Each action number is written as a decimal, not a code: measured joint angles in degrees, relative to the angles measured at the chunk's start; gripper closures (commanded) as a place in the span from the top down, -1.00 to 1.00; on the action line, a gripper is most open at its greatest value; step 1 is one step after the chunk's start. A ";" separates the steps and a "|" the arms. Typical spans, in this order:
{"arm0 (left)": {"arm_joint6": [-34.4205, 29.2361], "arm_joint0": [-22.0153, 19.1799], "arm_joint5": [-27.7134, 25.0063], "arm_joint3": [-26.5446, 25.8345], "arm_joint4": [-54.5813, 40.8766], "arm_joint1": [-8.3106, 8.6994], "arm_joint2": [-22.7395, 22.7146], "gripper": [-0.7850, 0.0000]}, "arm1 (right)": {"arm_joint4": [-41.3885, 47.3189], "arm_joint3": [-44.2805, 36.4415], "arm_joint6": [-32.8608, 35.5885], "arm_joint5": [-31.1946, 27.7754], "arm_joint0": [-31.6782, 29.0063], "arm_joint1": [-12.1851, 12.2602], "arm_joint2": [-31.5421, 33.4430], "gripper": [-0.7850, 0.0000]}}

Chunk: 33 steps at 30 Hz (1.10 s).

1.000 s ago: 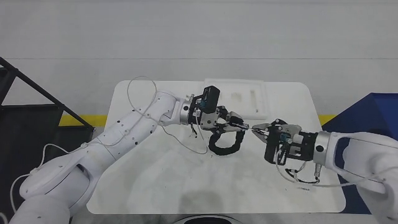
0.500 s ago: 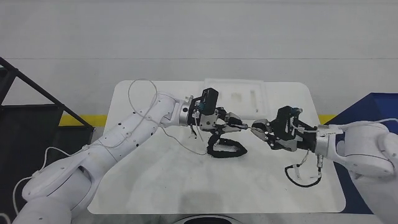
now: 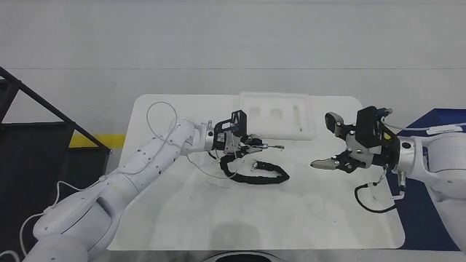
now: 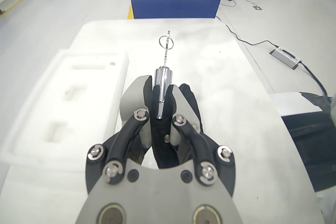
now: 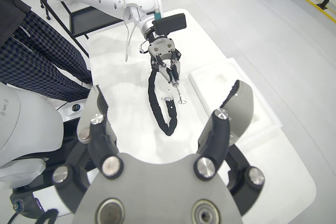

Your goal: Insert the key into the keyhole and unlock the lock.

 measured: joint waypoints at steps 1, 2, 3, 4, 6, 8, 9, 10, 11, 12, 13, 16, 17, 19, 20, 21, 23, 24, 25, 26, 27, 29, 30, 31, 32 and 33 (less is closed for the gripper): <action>-1.60 -0.09 0.10 0.89 -0.62 -0.32 0.25 -1.00 | 0.32 0.02 0.21 0.01 0.04 0.06 0.12 1.00; -2.99 -0.16 0.20 1.59 -1.33 -0.69 0.50 -1.00 | 0.60 0.04 0.40 0.03 0.10 0.10 0.14 1.00; -4.52 -0.19 -0.04 2.50 -2.33 -1.23 0.90 -1.00 | 0.91 0.12 0.62 0.09 0.22 0.14 0.08 1.00; -5.57 -0.28 -0.38 3.18 -2.95 -1.63 1.24 -1.00 | 1.10 0.25 0.76 0.18 0.35 0.17 -0.03 1.00; -7.42 -0.41 -1.66 4.85 -4.36 -2.59 2.08 -0.80 | 1.43 0.67 0.99 0.45 0.72 0.20 -0.42 1.00; -9.62 -0.76 -2.93 6.65 -5.14 -3.42 2.91 1.00 | 1.60 1.15 1.08 0.71 1.08 0.20 -0.87 1.00; -10.81 -0.98 -3.56 7.74 -5.94 -3.98 3.31 1.00 | 1.67 1.50 1.15 0.81 1.34 0.19 -1.25 1.00; -11.56 -1.08 -3.80 8.48 -6.56 -4.39 3.62 1.00 | 1.72 1.79 1.23 0.83 1.54 0.18 -1.57 1.00; -12.23 -1.22 -3.87 9.16 -7.15 -4.77 3.92 1.00 | 1.76 2.10 1.32 0.80 1.77 0.17 -1.90 1.00; -12.82 -1.49 -3.86 9.87 -7.85 -5.21 4.22 1.00 | 1.83 2.62 1.43 0.73 2.10 0.15 -2.39 1.00; -13.05 -1.70 -3.84 10.32 -8.23 -5.49 4.39 1.00 | 1.88 3.08 1.49 0.68 2.39 0.13 -2.77 1.00; -12.49 -2.53 -3.81 11.07 -8.57 -5.94 4.47 1.00 | 2.25 4.88 1.45 0.42 3.60 0.00 -4.26 1.00; -11.84 -2.81 -3.81 11.13 -8.36 -5.91 4.28 1.00 | 2.38 5.50 1.43 0.33 4.05 -0.05 -4.78 1.00; -9.63 -3.54 -3.81 10.84 -7.10 -5.51 3.41 1.00 | 2.57 7.06 1.43 0.21 5.30 -0.21 -6.14 1.00; -8.31 -3.89 -3.81 10.53 -6.18 -5.19 2.78 1.00 | 2.74 7.78 1.41 0.16 5.92 -0.30 -6.80 1.00; -6.15 -4.31 -3.80 9.92 -4.66 -4.59 1.68 1.00 | 3.02 8.81 1.37 0.05 6.87 -0.44 -7.72 1.00; -2.33 -4.73 -3.49 8.51 -1.66 -3.35 -0.41 1.00 | 3.45 10.38 1.35 -0.38 8.53 -0.66 -9.14 1.00; 0.19 -4.82 -3.42 7.29 0.85 -2.33 -1.91 1.00 | 3.60 11.45 1.54 -0.84 9.80 -0.81 -10.07 1.00; 1.94 -4.75 -3.28 6.46 2.66 -1.49 -3.15 1.00 | 3.62 12.27 1.81 -1.30 10.82 -0.91 -10.75 1.00; 3.48 -4.66 -3.03 5.62 4.43 -0.61 -4.50 1.00 | 3.56 13.13 2.26 -2.00 11.93 -1.01 -11.45 1.00; 5.24 -4.46 -2.91 4.30 6.69 0.63 -6.41 1.00 | 3.31 14.52 2.91 -2.99 13.51 -1.14 -12.32 1.00; 7.49 -3.87 -3.42 1.97 9.53 2.57 -9.55 1.00 | 3.73 16.96 2.90 -4.64 15.84 -1.39 -13.46 1.00; 8.63 -3.29 -3.75 0.08 11.12 3.92 -11.77 1.00 | 3.91 18.69 2.86 -5.89 17.36 -1.53 -14.06 1.00; 9.33 -2.68 -3.84 -1.34 12.15 4.97 -13.44 1.00 | 4.13 19.96 2.64 -6.89 18.46 -1.63 -14.41 1.00; 9.77 -1.99 -3.85 -2.66 13.08 6.04 -15.04 1.00 | 4.54 21.16 2.34 -8.01 19.47 -1.72 -14.74 1.00; 9.96 -1.05 -3.84 -4.20 14.02 7.51 -16.99 1.00 | 4.83 22.64 2.06 -9.44 20.76 -1.80 -15.06 1.00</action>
